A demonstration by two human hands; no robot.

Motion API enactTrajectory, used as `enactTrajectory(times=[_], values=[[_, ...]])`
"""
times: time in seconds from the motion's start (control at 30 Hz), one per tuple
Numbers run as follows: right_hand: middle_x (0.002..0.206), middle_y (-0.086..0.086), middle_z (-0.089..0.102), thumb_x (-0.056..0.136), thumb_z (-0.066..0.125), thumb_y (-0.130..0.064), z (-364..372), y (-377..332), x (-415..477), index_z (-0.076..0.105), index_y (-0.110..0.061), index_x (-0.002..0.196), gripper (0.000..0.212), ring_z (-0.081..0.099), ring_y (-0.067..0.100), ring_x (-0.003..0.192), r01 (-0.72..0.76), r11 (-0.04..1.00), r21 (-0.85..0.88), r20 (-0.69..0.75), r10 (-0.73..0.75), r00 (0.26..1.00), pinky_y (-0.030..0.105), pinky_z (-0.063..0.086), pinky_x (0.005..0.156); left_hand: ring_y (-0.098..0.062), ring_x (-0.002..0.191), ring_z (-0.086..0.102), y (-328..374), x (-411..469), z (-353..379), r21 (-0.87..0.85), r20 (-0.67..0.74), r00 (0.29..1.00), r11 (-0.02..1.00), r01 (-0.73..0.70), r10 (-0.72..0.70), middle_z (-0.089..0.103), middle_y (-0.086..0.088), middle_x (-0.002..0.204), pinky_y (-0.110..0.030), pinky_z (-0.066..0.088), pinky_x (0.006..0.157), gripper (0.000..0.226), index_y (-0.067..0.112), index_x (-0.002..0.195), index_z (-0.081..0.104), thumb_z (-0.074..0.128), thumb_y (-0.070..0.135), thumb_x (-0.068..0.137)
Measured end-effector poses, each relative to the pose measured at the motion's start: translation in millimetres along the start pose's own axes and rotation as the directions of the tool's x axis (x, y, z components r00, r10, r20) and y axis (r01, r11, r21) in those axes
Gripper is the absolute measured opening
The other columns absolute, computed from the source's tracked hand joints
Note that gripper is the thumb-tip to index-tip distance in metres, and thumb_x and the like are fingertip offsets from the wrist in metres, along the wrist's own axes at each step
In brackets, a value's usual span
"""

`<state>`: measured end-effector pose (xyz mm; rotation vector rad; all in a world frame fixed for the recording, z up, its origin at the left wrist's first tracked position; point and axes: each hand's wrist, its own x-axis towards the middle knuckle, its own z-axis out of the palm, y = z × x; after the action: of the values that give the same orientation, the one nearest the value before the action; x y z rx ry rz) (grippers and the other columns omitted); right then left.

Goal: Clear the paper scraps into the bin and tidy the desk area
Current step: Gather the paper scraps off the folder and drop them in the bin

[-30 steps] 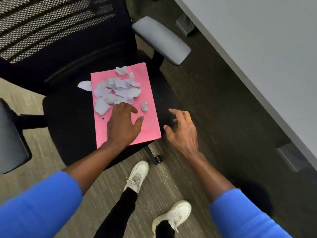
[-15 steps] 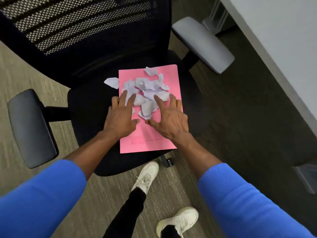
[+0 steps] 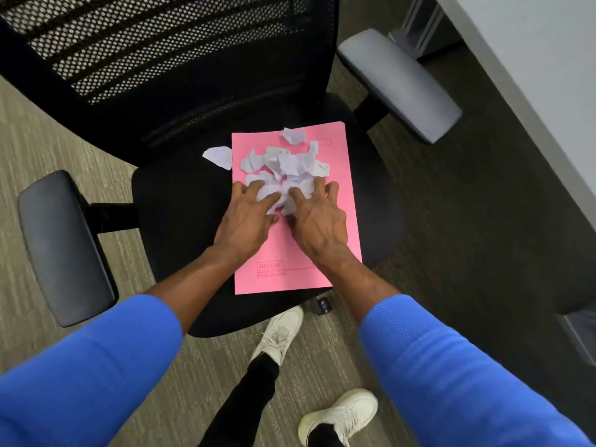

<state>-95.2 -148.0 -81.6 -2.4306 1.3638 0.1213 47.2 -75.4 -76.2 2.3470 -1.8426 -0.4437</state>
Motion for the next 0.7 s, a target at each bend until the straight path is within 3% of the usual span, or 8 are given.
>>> enactTrajectory(times=[0.2,0.3,0.43,0.5,0.7], values=[[0.135,0.017,0.050,0.106,0.052,-0.022,-4.1,2.7,-6.1,0.061,-0.009,0.130,0.029,0.047,0.036,0.122,0.007,0.997,0.075,-0.038,-0.004,0.999,0.047,0.058,0.077,-0.036,0.124,0.053,10.9,1.6,3.0,-0.051,-0.047,0.995,0.995,0.082,-0.084,0.063,-0.014,0.139,-0.044,0.050,0.100,0.031,0.009,0.131,0.076,0.067,0.021,0.105],[0.126,0.016,0.056,0.104,0.052,-0.015,-3.7,6.0,-9.1,0.065,-0.005,0.125,0.027,0.050,0.035,0.114,0.003,0.995,0.095,-0.066,0.003,0.998,0.040,0.047,0.072,-0.034,0.122,0.057,11.6,2.0,3.2,-0.077,-0.076,0.993,0.993,0.089,-0.095,0.067,-0.014,0.133,-0.042,0.049,0.099,0.028,0.004,0.128,0.077,0.063,0.017,0.107],[0.118,0.012,0.060,0.103,0.053,-0.013,-3.5,13.6,-12.3,0.070,-0.006,0.124,0.028,0.050,0.031,0.110,0.000,0.991,0.131,-0.090,0.012,0.996,0.037,0.038,0.071,-0.034,0.108,0.061,9.4,-0.2,0.6,-0.111,-0.127,0.989,0.992,0.061,-0.075,0.071,-0.016,0.113,-0.044,0.054,0.090,0.022,-0.003,0.115,0.079,0.064,0.008,0.105],[0.115,0.011,0.061,0.102,0.054,-0.012,-3.7,17.3,-15.0,0.072,-0.008,0.122,0.027,0.051,0.030,0.107,-0.008,0.986,0.165,-0.108,0.026,0.994,0.038,0.041,0.072,-0.034,0.102,0.061,9.3,-3.4,-2.0,-0.123,-0.161,0.984,0.991,0.052,-0.071,0.071,-0.016,0.105,-0.044,0.054,0.085,0.019,-0.005,0.109,0.079,0.064,0.005,0.103],[0.101,0.007,0.063,0.098,0.068,-0.012,-10.8,26.9,-28.0,0.079,-0.014,0.113,0.019,0.057,0.028,0.096,-0.043,0.955,0.293,-0.208,0.108,0.972,0.033,0.040,0.071,-0.034,0.098,0.061,12.6,-13.9,-13.1,-0.143,-0.237,0.966,0.987,0.068,-0.101,0.070,-0.016,0.101,-0.042,0.053,0.081,0.016,-0.006,0.105,0.078,0.064,-0.001,0.100]])
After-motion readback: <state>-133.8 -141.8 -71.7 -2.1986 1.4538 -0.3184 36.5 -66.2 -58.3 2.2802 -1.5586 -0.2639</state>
